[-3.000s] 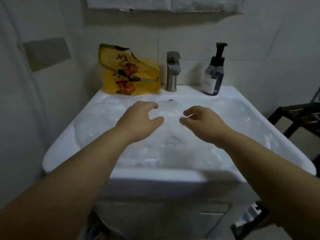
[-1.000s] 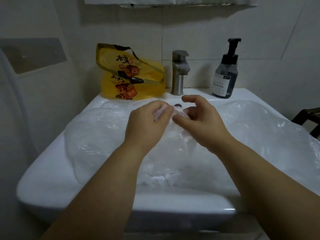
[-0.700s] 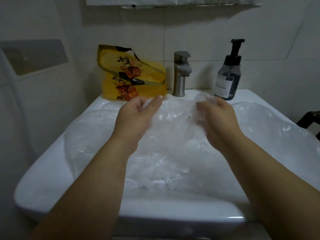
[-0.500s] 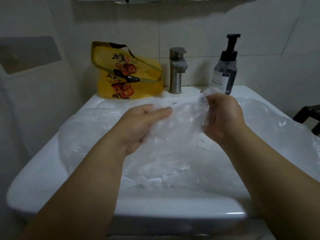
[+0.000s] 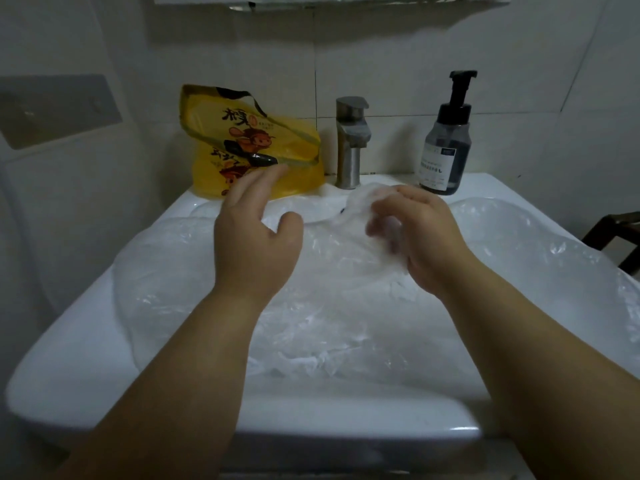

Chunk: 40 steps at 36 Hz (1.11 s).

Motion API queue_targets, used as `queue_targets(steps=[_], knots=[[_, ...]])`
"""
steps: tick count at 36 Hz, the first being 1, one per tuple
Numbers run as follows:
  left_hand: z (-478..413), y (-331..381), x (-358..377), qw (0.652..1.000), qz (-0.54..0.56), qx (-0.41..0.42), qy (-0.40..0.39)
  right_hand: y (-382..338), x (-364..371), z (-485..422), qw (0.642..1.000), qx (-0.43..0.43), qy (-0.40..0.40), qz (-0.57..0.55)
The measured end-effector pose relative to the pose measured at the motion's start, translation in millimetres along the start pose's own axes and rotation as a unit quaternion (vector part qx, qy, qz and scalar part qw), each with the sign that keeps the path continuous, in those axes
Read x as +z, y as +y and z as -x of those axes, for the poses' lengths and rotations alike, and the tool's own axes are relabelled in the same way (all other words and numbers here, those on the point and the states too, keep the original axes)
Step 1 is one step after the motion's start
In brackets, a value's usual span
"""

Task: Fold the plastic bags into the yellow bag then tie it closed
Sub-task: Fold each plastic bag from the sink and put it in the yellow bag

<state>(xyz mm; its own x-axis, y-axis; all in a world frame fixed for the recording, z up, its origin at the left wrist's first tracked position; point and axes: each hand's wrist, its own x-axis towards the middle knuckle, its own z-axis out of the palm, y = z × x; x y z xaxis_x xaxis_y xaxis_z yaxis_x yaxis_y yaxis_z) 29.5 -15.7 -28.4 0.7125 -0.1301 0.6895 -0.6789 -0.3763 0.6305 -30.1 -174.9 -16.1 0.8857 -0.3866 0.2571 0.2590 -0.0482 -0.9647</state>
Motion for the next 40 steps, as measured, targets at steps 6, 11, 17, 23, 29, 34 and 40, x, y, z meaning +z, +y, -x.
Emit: queue_targets(steps=[6, 11, 17, 23, 29, 34, 40], knots=[[3.5, 4.4, 5.1, 0.945, 0.129, -0.109, -0.278, -4.7, 1.0, -2.6, 0.982, 0.054, -0.109, -0.148], [-3.8, 7.0, 6.3, 0.946, 0.219, -0.164, -0.173, -11.1, -4.3, -2.5, 0.948, 0.075, -0.179, -0.251], [-15.4, -5.7, 5.3, 0.866, 0.385, -0.313, -0.07, 2.9, 4.2, -2.6, 0.973, 0.151, -0.132, -0.115], [-23.3, -13.3, 2.3, 0.795, 0.461, -0.387, -0.082, -3.4, -1.8, -9.2, 0.934, 0.167, 0.074, -0.308], [-19.2, -11.6, 5.1, 0.821, 0.424, -0.367, -0.105, 3.0, -3.7, -7.8, 0.954, 0.115, 0.074, -0.268], [-19.9, -15.4, 2.2, 0.844, 0.412, -0.34, -0.051, -0.3, -3.0, -2.3, 0.972, 0.09, -0.037, -0.213], [-20.8, -13.6, 1.9, 0.828, 0.437, -0.346, -0.059, -1.2, -4.7, -5.6, 0.955, 0.096, 0.058, -0.276]])
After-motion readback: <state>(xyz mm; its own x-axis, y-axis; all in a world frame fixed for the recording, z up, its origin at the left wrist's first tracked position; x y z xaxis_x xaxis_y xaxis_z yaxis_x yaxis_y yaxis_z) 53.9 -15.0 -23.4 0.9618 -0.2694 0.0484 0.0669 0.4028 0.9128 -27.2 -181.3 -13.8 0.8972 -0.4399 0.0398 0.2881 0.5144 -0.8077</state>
